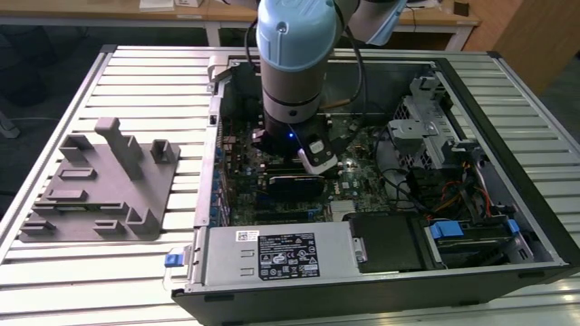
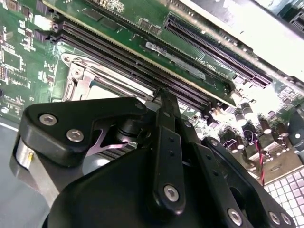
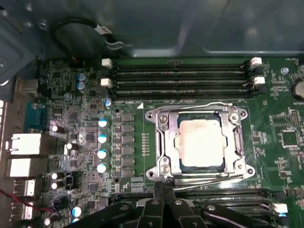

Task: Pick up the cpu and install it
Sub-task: 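Install the second cpu locking lever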

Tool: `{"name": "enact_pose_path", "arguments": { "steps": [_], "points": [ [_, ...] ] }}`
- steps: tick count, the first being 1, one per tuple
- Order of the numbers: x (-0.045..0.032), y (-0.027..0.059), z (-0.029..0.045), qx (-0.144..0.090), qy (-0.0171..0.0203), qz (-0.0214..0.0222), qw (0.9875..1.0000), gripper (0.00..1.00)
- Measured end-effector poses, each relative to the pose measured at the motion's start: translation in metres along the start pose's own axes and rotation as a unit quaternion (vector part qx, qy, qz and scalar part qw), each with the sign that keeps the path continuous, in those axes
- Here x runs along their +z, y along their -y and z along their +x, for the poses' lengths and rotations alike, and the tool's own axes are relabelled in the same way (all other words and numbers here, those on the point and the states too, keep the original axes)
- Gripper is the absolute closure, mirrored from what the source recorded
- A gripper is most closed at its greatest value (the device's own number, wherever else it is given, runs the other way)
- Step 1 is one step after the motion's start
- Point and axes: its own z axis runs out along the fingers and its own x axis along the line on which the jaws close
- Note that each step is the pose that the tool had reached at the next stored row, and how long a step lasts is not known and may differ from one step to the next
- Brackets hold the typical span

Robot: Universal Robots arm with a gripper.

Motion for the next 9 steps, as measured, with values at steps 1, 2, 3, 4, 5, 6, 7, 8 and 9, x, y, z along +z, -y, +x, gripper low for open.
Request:
{"name": "enact_pose_path", "arguments": {
  "steps": [1,2,3,4,5,6,7,8,9],
  "points": [
    [0.0003,0.0013,0.0003,0.0,-0.0002,-0.0029,1.0,0.89],
    [0.0007,0.0027,0.0005,-0.001,-0.0003,-0.0055,1.0,0.89],
    [0.0012,0.0041,0.0008,-0.001,-0.0005,-0.008,1.0,0.89],
    [0.0018,0.0056,0.0012,-0.001,-0.0007,-0.0105,0.9999,0.89],
    [0.0023,0.0067,0.0016,-0.002,-0.0009,-0.0134,0.9999,0.89],
    [0.0029,0.0075,0.0023,-0.002,-0.0011,-0.017,0.9999,0.89],
    [0.0035,0.0077,0.0029,-0.003,-0.0013,-0.0205,0.9998,0.89],
    [0.0043,0.0079,0.0033,-0.003,-0.0015,-0.0237,0.9997,0.89],
    [0.005,0.0081,0.0037,-0.003,-0.0017,-0.0265,0.9996,0.89]
  ]
}}
